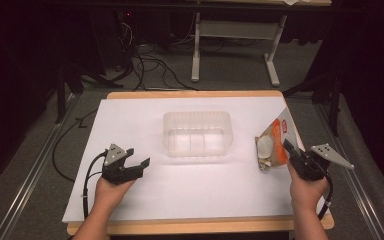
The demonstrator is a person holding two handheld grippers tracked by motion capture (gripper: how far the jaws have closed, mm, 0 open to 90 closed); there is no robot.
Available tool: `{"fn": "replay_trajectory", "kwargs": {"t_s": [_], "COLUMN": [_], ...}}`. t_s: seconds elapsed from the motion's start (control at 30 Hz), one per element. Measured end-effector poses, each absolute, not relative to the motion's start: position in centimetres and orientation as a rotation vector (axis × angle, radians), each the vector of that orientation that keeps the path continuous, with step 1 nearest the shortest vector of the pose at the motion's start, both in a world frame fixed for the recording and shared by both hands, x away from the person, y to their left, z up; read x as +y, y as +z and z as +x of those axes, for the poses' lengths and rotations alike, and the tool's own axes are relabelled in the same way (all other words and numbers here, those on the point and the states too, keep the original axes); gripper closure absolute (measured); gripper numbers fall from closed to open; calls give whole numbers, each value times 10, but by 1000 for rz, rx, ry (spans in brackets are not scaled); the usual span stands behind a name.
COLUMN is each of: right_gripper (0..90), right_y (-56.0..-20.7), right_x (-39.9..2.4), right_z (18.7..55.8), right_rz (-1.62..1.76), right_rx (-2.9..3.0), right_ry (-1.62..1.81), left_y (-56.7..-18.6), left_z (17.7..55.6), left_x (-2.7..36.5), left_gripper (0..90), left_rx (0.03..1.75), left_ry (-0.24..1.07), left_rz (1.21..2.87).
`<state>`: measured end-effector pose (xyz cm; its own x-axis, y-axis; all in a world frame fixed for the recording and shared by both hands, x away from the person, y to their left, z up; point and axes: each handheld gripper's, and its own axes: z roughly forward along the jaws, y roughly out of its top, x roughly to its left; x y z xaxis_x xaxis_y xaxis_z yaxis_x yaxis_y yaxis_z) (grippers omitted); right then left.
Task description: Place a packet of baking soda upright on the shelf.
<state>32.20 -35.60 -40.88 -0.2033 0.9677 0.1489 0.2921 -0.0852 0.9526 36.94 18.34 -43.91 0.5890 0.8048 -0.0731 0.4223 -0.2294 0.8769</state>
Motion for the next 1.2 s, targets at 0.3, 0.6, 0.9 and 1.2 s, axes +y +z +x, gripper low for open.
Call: {"fn": "replay_trajectory", "kwargs": {"t_s": [0.3, 0.6, 0.9, 1.2], "right_gripper": [900, 900, 900, 900], "right_y": [-404, -400, -392, -377], "right_x": [-356, -358, -351, -337], "right_z": [319, 316, 311, 306], "right_rz": [1373, 1362, 1313, 1251], "right_rx": [1531, 1527, 1533, 1548], "right_ry": [1311, 1310, 1317, 1354], "left_y": [-439, -439, -439, -438], "left_z": [369, 369, 369, 369], "left_x": [184, 184, 184, 185], "left_gripper": [281, 281, 281, 281], "left_rx": [994, 993, 992, 990], "left_ry": [497, 499, 498, 497], "left_rz": [1854, 1855, 1850, 1844]}}
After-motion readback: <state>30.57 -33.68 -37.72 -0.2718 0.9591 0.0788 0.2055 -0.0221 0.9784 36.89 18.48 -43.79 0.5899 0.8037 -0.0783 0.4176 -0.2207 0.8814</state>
